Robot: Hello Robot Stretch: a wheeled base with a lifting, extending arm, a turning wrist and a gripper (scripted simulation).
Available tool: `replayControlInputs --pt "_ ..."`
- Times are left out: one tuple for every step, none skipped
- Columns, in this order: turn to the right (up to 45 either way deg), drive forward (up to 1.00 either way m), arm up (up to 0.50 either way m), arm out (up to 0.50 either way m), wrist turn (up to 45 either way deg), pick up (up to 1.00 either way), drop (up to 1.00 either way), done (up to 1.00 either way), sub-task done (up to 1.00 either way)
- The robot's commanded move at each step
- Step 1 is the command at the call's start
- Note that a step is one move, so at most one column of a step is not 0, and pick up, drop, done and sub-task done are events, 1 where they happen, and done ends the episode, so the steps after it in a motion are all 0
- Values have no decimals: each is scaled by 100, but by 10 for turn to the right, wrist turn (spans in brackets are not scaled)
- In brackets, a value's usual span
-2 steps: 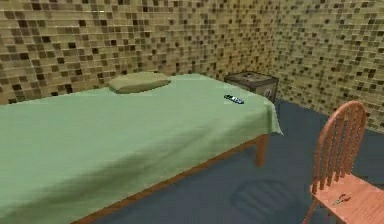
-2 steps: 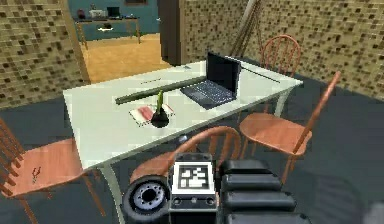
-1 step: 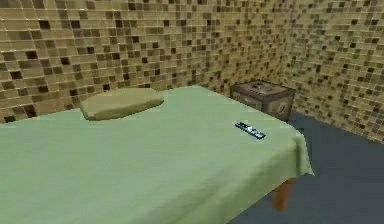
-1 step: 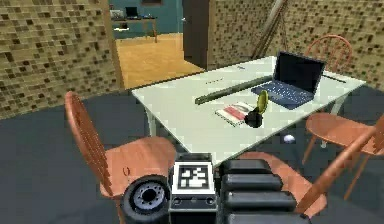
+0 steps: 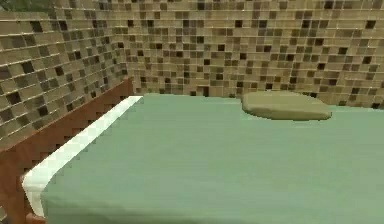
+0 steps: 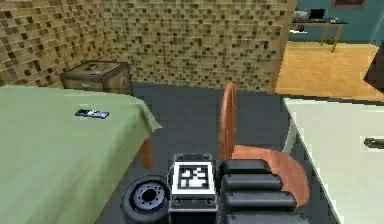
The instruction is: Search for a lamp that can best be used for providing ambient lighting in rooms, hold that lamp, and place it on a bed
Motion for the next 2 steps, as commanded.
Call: replayControlInputs --pt "-450 0 0 0 0 0 0 0 0" --pt "-450 0 0 0 0 0 0 0 0"
